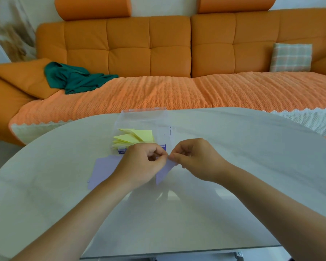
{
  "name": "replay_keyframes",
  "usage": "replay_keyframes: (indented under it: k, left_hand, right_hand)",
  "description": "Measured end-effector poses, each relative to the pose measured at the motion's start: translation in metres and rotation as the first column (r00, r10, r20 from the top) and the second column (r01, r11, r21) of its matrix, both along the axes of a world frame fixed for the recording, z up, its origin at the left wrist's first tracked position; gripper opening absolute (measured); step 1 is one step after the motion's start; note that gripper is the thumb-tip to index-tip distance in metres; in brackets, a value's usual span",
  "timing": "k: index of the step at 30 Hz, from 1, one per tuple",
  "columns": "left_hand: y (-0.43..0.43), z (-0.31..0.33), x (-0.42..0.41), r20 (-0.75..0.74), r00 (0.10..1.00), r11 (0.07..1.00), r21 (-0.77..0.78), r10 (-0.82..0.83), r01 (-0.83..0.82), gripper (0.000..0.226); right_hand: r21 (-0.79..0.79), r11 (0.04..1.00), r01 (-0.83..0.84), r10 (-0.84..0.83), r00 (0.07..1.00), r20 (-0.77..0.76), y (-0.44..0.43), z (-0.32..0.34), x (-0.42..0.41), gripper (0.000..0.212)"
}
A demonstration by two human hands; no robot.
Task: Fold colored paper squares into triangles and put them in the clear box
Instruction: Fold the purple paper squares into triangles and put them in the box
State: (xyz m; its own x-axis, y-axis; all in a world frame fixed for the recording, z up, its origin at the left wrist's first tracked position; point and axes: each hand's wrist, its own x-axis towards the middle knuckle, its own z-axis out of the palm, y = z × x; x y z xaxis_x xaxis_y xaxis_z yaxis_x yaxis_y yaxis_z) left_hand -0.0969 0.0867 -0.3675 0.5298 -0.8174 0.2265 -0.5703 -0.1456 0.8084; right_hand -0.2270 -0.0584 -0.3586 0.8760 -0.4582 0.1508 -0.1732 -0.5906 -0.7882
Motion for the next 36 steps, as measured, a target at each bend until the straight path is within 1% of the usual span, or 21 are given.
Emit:
replay_keyframes:
  k: [2,4,6,8,10,13,14,17,19,21,24,26,28,33,34,36]
  left_hand:
    - [0.000,0.002,0.002,-0.006,1.000,0.999,0.028,0.026,-0.026,0.009]
    - [0.001,0.006,0.007,-0.070,0.996,0.997,0.048,0.055,-0.052,0.010]
    - [0.003,0.009,0.014,-0.140,0.986,0.995,0.047,0.091,-0.085,0.016]
    - [0.005,0.010,0.021,-0.178,0.970,0.986,0.016,0.167,-0.166,0.021]
    - [0.005,0.010,0.021,-0.211,0.954,0.973,-0.041,0.215,-0.228,0.020]
    - [0.000,0.006,0.008,-0.344,0.929,0.981,-0.087,0.134,-0.173,0.013]
    - [-0.001,0.004,0.004,-0.368,0.923,0.984,-0.091,0.112,-0.155,0.013]
    - [-0.001,0.001,0.000,-0.330,0.933,0.980,-0.088,0.143,-0.181,0.017]
    - [-0.001,0.001,0.000,-0.277,0.947,0.978,-0.079,0.164,-0.193,0.019]
    - [-0.002,-0.001,-0.001,-0.191,0.967,0.981,-0.055,0.170,-0.184,0.020]
    - [-0.004,-0.002,-0.005,-0.112,0.987,0.993,-0.025,0.112,-0.116,0.025]
    - [-0.005,-0.003,-0.007,-0.099,0.992,0.997,-0.022,0.075,-0.077,0.029]
    - [-0.005,-0.004,-0.006,-0.090,0.993,0.997,-0.010,0.072,-0.073,0.029]
    - [-0.005,-0.005,-0.005,-0.083,0.993,0.997,0.021,0.081,-0.080,0.025]
    - [-0.005,-0.004,-0.005,-0.075,0.994,0.997,0.028,0.079,-0.077,0.025]
    - [-0.005,-0.003,-0.003,-0.098,0.992,0.996,0.047,0.077,-0.073,0.016]
  right_hand:
    - [-0.003,1.000,-0.006,0.006,1.000,-0.004,0.000,0.002,0.000,0.018]
    - [-0.010,1.000,0.011,-0.012,1.000,-0.002,-0.001,0.003,-0.001,0.022]
    - [0.005,0.998,0.070,-0.070,0.997,0.016,-0.005,0.005,-0.002,0.023]
    - [0.039,0.991,0.130,-0.131,0.991,0.038,-0.008,0.006,-0.003,0.023]
    - [0.096,0.985,0.146,-0.151,0.987,0.051,-0.009,0.006,-0.004,0.023]
    - [0.182,0.975,0.124,-0.138,0.988,0.068,-0.004,0.004,-0.003,0.023]
    - [0.207,0.971,0.118,-0.135,0.988,0.073,-0.001,0.003,-0.002,0.022]
    - [0.252,0.960,0.121,-0.144,0.987,0.073,0.003,0.002,0.000,0.020]
    - [0.223,0.968,0.111,-0.123,0.992,0.040,0.002,0.002,-0.001,0.020]
    - [0.175,0.980,0.089,-0.092,0.996,0.006,0.002,0.003,-0.002,0.019]
    - [0.132,0.990,0.058,-0.063,0.997,0.041,0.007,0.002,-0.001,0.013]
    - [0.113,0.992,0.055,-0.062,0.996,0.058,0.009,0.002,0.001,0.012]
    - [0.110,0.992,0.060,-0.066,0.997,0.050,0.008,0.002,0.001,0.014]
    - [0.135,0.989,0.054,-0.061,0.997,0.050,0.009,-0.001,0.002,0.022]
    - [0.144,0.988,0.060,-0.069,0.996,0.059,0.009,-0.001,0.002,0.023]
    - [0.182,0.978,0.102,-0.119,0.989,0.086,0.007,-0.001,0.003,0.024]
